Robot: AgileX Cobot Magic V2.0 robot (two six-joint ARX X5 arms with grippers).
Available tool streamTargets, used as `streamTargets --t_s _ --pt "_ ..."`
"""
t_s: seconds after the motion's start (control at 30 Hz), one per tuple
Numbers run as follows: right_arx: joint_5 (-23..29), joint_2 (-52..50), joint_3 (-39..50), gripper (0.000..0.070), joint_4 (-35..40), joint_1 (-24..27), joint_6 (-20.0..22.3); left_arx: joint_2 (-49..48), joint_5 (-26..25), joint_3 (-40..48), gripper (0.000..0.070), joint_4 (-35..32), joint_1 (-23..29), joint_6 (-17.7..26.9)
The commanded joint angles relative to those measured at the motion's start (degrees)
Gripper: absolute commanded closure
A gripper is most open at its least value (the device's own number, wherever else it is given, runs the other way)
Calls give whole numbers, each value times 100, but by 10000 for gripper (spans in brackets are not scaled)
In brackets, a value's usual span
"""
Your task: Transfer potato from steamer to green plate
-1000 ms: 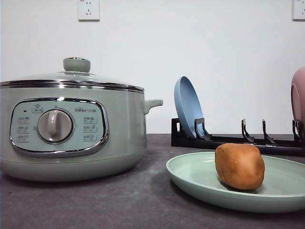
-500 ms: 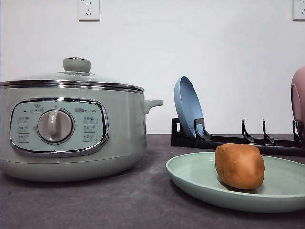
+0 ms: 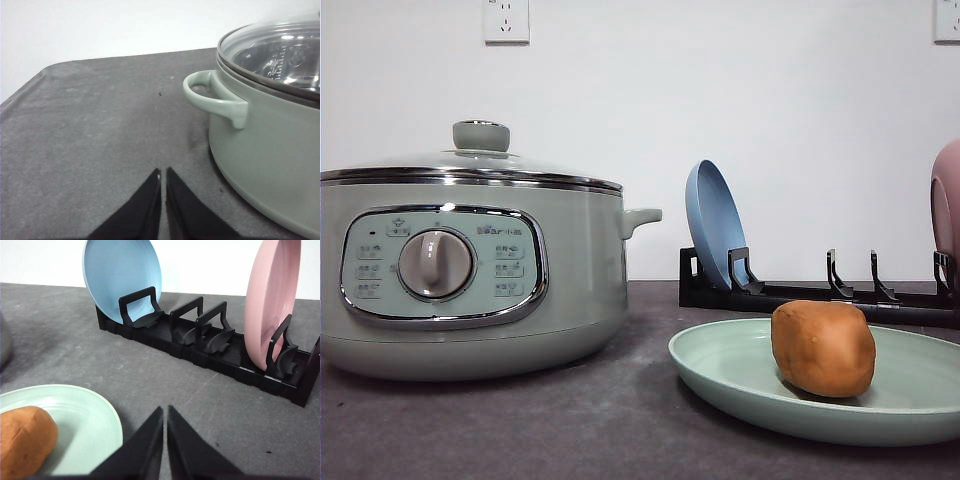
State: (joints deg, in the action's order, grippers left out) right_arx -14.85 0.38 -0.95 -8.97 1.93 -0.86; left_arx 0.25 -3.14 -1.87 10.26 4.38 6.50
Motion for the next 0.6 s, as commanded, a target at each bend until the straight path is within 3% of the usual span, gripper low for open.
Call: streamTargets --t_s 0.0,0.57 --pt "-8 -17 28 700 -7 -2 -61 -7 0 118 690 44 22 -15" --pt "-9 -17 28 700 -7 -2 -61 -7 0 118 690 44 22 -13"
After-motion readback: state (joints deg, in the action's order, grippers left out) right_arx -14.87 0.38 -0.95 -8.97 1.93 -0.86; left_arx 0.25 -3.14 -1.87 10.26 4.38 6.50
